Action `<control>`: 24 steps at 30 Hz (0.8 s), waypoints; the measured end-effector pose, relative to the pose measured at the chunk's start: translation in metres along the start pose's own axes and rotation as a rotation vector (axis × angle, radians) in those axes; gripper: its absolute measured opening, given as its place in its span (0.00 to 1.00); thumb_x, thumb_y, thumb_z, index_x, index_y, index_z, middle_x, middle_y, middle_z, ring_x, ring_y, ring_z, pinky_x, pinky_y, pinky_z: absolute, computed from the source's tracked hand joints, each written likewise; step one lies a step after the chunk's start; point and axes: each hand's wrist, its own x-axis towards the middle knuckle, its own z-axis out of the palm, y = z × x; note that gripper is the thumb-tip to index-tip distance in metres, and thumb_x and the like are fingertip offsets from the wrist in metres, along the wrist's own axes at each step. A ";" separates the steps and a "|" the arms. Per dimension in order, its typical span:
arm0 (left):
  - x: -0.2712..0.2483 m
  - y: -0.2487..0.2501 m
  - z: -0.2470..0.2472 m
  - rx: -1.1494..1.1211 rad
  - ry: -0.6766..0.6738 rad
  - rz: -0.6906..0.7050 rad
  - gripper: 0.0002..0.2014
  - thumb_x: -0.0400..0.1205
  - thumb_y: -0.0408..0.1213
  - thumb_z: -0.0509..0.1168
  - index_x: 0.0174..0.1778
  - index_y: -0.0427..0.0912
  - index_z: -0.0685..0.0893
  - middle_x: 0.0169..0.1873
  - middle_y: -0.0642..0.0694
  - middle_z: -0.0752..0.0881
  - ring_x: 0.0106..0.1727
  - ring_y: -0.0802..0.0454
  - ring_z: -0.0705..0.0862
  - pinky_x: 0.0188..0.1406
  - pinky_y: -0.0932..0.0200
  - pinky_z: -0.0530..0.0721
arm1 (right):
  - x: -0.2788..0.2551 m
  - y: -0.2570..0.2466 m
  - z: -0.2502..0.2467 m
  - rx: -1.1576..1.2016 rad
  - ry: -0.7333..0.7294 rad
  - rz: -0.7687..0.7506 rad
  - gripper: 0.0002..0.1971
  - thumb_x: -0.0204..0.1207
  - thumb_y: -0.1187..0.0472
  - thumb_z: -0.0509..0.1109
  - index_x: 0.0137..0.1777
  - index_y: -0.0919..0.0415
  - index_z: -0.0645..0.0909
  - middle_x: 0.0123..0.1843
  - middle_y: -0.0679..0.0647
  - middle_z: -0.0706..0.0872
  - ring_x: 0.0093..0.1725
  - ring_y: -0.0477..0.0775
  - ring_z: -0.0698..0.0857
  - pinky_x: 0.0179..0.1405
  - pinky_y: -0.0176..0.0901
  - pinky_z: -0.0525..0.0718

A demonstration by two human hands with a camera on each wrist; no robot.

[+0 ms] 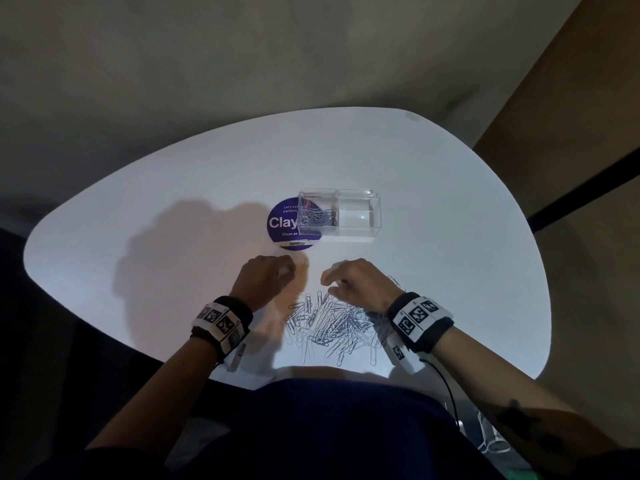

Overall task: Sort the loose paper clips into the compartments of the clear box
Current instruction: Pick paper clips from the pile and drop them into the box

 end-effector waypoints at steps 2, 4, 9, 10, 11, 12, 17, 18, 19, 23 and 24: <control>0.001 -0.001 0.002 0.014 -0.002 -0.002 0.03 0.78 0.43 0.70 0.43 0.49 0.87 0.39 0.51 0.91 0.40 0.49 0.87 0.38 0.61 0.73 | 0.006 -0.005 0.003 -0.054 -0.046 -0.002 0.11 0.77 0.58 0.77 0.58 0.54 0.89 0.51 0.50 0.91 0.41 0.41 0.78 0.47 0.42 0.80; 0.001 -0.002 0.004 0.047 -0.031 -0.004 0.04 0.80 0.43 0.68 0.44 0.47 0.85 0.40 0.48 0.90 0.40 0.46 0.86 0.37 0.58 0.74 | 0.009 -0.010 0.005 -0.083 -0.092 -0.006 0.06 0.76 0.60 0.77 0.52 0.54 0.89 0.50 0.49 0.89 0.40 0.45 0.78 0.43 0.43 0.78; 0.001 -0.005 0.009 0.154 -0.101 0.011 0.10 0.86 0.42 0.57 0.45 0.40 0.77 0.37 0.40 0.87 0.36 0.37 0.84 0.34 0.51 0.76 | 0.016 -0.008 0.004 0.003 -0.080 0.037 0.23 0.68 0.69 0.72 0.24 0.41 0.68 0.33 0.41 0.80 0.36 0.45 0.79 0.40 0.41 0.80; 0.001 -0.005 0.009 0.162 -0.110 0.011 0.10 0.86 0.42 0.57 0.44 0.40 0.76 0.37 0.40 0.87 0.36 0.36 0.83 0.33 0.50 0.76 | 0.016 -0.008 0.002 0.040 -0.079 0.060 0.23 0.67 0.68 0.72 0.24 0.41 0.68 0.33 0.42 0.82 0.35 0.42 0.79 0.40 0.39 0.80; 0.001 -0.005 0.009 0.163 -0.115 0.005 0.09 0.86 0.41 0.56 0.44 0.40 0.74 0.37 0.39 0.87 0.37 0.35 0.83 0.33 0.50 0.75 | 0.015 -0.006 0.000 0.091 -0.074 0.076 0.21 0.67 0.67 0.73 0.25 0.42 0.70 0.35 0.43 0.85 0.35 0.40 0.80 0.40 0.36 0.78; 0.000 -0.006 0.009 0.156 -0.117 -0.005 0.08 0.86 0.41 0.56 0.44 0.41 0.74 0.37 0.40 0.86 0.37 0.35 0.83 0.33 0.51 0.73 | 0.014 -0.004 -0.002 0.140 -0.070 0.093 0.20 0.68 0.67 0.74 0.26 0.42 0.73 0.37 0.45 0.88 0.35 0.40 0.80 0.40 0.33 0.76; -0.009 -0.006 -0.003 0.022 -0.071 -0.034 0.07 0.83 0.43 0.64 0.49 0.44 0.76 0.31 0.50 0.81 0.31 0.44 0.80 0.31 0.55 0.71 | 0.006 0.001 -0.008 0.143 -0.072 0.098 0.11 0.71 0.66 0.77 0.37 0.48 0.83 0.38 0.47 0.87 0.34 0.40 0.79 0.41 0.35 0.78; -0.012 -0.007 -0.006 0.010 -0.058 -0.033 0.09 0.82 0.44 0.67 0.51 0.45 0.77 0.31 0.52 0.78 0.32 0.47 0.78 0.32 0.57 0.69 | 0.006 -0.002 -0.007 0.116 -0.063 0.081 0.07 0.72 0.65 0.78 0.42 0.51 0.86 0.39 0.47 0.86 0.33 0.39 0.78 0.42 0.38 0.79; -0.014 -0.008 -0.007 0.019 -0.053 -0.036 0.10 0.81 0.45 0.69 0.52 0.46 0.79 0.33 0.52 0.78 0.33 0.49 0.78 0.34 0.58 0.68 | 0.005 -0.005 -0.007 0.095 -0.062 0.047 0.05 0.72 0.64 0.79 0.46 0.54 0.88 0.40 0.46 0.86 0.33 0.37 0.77 0.41 0.39 0.79; -0.022 -0.012 -0.004 0.031 -0.012 -0.080 0.08 0.79 0.47 0.70 0.45 0.46 0.85 0.36 0.51 0.84 0.40 0.46 0.83 0.37 0.57 0.69 | 0.008 -0.018 0.004 -0.001 -0.113 -0.043 0.11 0.73 0.59 0.80 0.55 0.55 0.89 0.37 0.40 0.77 0.33 0.39 0.73 0.44 0.43 0.78; -0.023 -0.012 -0.001 0.026 -0.012 -0.094 0.08 0.79 0.47 0.70 0.43 0.46 0.85 0.35 0.51 0.84 0.40 0.46 0.83 0.36 0.57 0.68 | 0.009 -0.020 0.007 -0.040 -0.127 -0.060 0.10 0.73 0.59 0.80 0.54 0.54 0.89 0.39 0.42 0.80 0.35 0.42 0.74 0.48 0.45 0.80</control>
